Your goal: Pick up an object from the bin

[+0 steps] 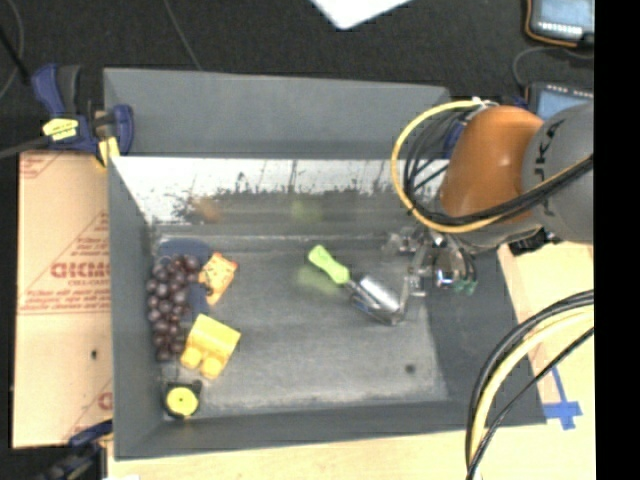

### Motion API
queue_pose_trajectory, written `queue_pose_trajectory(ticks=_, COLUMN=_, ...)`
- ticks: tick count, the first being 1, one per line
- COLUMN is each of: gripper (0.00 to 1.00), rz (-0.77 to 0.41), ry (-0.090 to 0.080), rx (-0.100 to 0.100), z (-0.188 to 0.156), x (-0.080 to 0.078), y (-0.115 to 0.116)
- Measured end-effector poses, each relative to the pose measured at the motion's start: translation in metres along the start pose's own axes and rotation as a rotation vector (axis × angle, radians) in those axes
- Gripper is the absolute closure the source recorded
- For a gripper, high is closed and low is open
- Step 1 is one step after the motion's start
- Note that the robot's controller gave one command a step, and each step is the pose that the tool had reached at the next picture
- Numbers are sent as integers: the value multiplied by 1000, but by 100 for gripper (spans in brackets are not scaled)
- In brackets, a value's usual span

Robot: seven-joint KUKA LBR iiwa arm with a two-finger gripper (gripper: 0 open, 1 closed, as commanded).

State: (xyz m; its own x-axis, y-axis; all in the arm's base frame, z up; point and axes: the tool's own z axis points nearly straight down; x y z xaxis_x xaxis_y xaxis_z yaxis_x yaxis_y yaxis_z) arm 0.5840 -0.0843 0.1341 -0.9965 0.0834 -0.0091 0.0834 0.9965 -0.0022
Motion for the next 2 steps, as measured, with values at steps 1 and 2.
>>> queue_pose_trajectory(ticks=1, gripper=0, rz=168, ry=-2, rx=-1, z=42, x=2, y=4)
queue_pose_trajectory(ticks=2, gripper=100, rz=141, ry=-5, rx=1, z=62, x=0, y=1)
